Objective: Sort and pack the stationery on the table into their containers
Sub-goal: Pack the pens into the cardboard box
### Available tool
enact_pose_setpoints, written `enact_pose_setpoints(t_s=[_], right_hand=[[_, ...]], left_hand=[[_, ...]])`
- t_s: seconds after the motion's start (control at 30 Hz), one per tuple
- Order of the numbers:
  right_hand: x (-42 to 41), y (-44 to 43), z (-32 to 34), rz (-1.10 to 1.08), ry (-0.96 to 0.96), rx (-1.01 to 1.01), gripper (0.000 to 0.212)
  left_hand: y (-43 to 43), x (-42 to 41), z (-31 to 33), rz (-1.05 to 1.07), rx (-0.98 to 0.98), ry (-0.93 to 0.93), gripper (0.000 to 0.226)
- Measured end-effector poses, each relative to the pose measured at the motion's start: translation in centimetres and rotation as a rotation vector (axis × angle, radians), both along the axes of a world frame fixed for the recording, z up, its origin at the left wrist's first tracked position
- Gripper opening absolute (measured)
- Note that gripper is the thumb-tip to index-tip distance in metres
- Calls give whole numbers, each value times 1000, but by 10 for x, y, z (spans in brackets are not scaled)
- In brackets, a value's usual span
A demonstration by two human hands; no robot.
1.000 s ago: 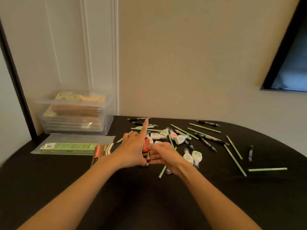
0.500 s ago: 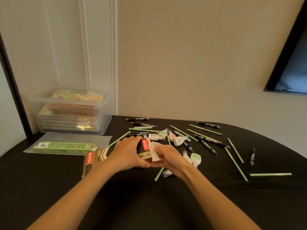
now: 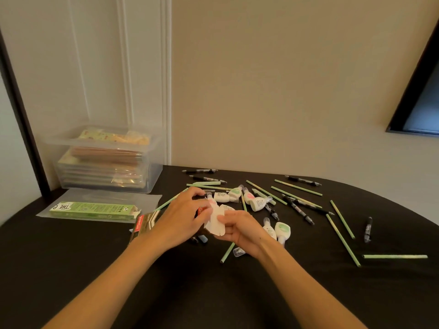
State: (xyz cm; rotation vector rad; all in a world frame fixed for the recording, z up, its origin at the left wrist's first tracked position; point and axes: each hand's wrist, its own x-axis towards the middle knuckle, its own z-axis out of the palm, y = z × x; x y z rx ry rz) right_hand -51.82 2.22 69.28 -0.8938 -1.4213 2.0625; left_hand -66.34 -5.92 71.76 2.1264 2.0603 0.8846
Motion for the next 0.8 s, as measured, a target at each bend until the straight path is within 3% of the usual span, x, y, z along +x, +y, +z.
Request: enact_pose_setpoints(t_s=[0.17,0.4,0.57,0.67,0.8], right_hand=[[-5,-1,-1,49,-15,0,26],[-10,0,-1,44,-59,41,34],[-12,-1,2,37,-43,51,27],[-17,-1,3,30,-12,27,22],[-27,-3,3,36,1,19,15]], left_hand=[[-2,0,6,67,-25,80,43],[-1,-4,1,100,-231,113,75],[-3,-5,2,76,-306,158,95],[-5,-9,3,97,-303,180,98],[-8,-16,6,142,-288,173,84]])
